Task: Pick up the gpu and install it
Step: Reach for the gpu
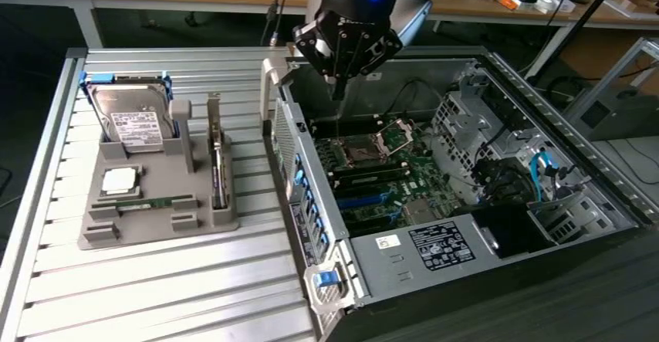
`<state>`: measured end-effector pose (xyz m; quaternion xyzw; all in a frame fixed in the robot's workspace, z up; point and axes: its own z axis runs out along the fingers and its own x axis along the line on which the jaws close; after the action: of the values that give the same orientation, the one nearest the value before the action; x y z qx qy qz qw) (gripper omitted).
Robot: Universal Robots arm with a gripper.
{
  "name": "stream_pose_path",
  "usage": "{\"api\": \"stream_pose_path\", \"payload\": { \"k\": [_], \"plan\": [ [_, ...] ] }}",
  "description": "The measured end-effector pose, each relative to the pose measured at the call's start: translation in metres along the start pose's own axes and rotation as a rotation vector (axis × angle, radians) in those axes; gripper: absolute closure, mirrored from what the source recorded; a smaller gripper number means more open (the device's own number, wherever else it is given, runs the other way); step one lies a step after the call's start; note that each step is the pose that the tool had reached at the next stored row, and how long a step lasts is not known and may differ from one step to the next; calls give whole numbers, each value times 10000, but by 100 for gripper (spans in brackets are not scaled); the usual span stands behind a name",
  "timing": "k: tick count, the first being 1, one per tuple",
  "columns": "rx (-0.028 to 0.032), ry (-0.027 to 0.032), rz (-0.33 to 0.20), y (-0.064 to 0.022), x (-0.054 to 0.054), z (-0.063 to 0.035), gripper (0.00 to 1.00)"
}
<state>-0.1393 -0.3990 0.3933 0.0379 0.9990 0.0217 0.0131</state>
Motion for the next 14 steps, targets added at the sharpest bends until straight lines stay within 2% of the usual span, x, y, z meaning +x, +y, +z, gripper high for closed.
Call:
{"api": "stream_pose_path", "payload": {
  "k": [14],
  "plan": [
    [0,0,0,-10,138,-3,90]
  ]
}}
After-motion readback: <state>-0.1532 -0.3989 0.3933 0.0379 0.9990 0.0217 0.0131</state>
